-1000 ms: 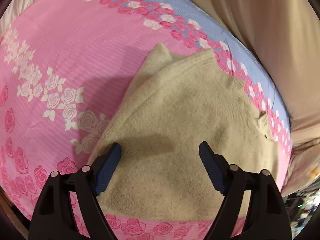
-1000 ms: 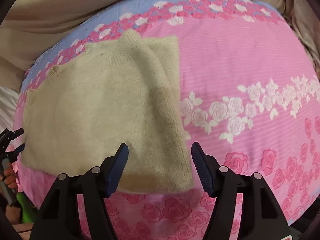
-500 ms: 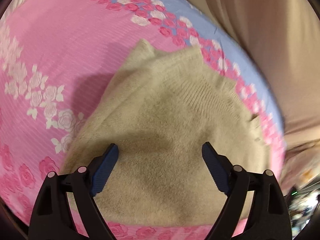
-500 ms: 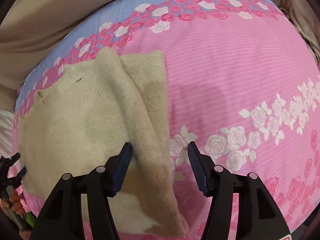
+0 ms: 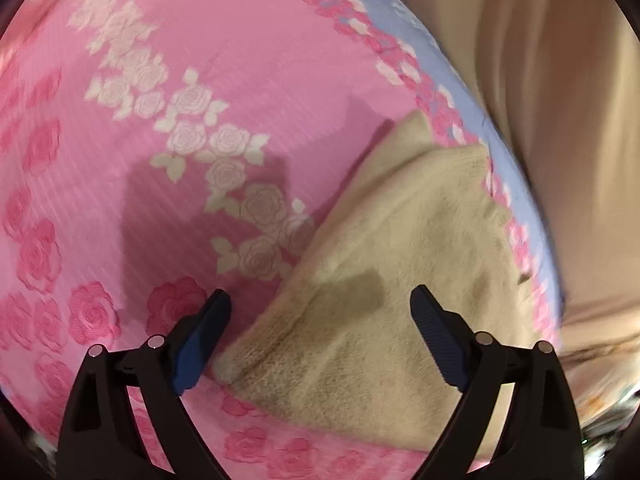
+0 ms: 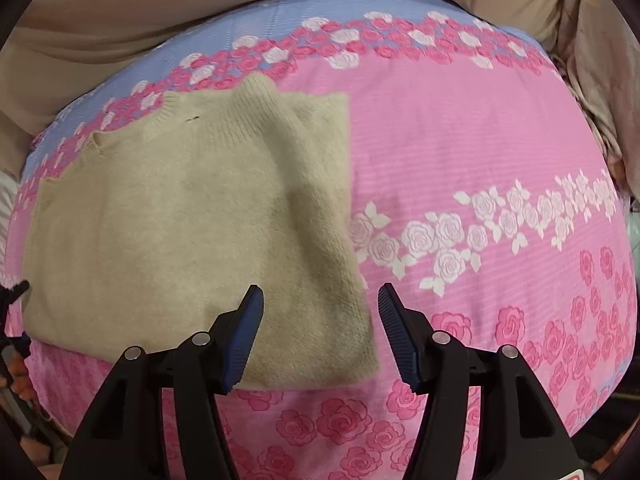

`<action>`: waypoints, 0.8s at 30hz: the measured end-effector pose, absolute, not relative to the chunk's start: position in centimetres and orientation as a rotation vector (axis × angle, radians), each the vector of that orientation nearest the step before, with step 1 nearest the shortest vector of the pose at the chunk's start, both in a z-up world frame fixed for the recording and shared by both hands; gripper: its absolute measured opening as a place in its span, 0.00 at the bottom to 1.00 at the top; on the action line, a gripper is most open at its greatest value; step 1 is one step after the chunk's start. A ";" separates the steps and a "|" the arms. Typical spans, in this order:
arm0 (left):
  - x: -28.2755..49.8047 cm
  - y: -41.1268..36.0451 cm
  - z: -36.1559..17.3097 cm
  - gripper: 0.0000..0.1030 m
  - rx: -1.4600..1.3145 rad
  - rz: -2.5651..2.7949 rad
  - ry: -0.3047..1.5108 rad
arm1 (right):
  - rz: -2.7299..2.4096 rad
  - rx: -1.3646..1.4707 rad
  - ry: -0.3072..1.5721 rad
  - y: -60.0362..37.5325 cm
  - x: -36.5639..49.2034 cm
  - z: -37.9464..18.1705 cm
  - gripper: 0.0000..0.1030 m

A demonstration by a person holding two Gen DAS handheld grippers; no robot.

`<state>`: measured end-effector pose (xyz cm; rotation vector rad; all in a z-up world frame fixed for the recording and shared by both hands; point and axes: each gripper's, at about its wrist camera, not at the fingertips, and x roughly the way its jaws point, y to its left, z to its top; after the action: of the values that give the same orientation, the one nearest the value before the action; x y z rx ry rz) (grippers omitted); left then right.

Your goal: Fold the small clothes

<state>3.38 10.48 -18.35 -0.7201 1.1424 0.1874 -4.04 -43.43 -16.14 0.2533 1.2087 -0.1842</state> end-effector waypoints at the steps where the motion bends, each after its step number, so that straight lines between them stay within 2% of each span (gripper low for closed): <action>1: 3.8 9.7 -18.1 0.73 -0.663 0.180 1.153 | -0.188 0.263 1.205 -43.7 -4.2 -16.0 0.57; 2: 4.1 9.5 -18.2 0.52 -0.656 0.147 1.161 | -0.187 0.266 1.203 -43.8 -4.3 -16.0 0.57; 3: 4.5 9.3 -18.3 0.46 -0.664 0.113 1.178 | -0.187 0.264 1.200 -43.9 -4.3 -15.8 0.57; 4: 4.7 9.4 -18.3 0.31 -0.691 0.096 1.182 | -0.191 0.256 1.193 -44.1 -4.3 -15.6 0.57; 5: 4.8 9.7 -18.3 0.26 -0.727 0.081 1.184 | -0.194 0.254 1.188 -44.2 -4.3 -15.4 0.58; 8: 4.7 9.4 -16.2 0.22 -0.752 0.047 1.137 | -0.194 0.259 1.168 -44.5 -4.4 -14.7 0.59; 12: 5.1 5.3 -9.6 0.20 -0.691 -0.117 1.044 | -0.189 0.265 1.137 -45.1 -4.7 -13.8 0.59; 16: 6.5 -4.6 -1.7 0.20 -0.537 -0.399 0.969 | -0.180 0.287 1.099 -46.1 -4.9 -12.7 0.59; 20: 6.6 -14.1 1.0 0.20 -0.420 -0.629 0.975 | -0.179 0.329 1.059 -47.8 -5.2 -11.7 0.59; 24: 5.3 -22.6 -0.7 0.20 -0.286 -0.779 1.067 | -0.183 0.371 1.038 -49.8 -5.9 -11.4 0.61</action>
<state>5.34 -22.65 -0.74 -0.2858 1.0669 -0.7790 -5.94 -49.85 -11.39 0.3707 1.0383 -0.1826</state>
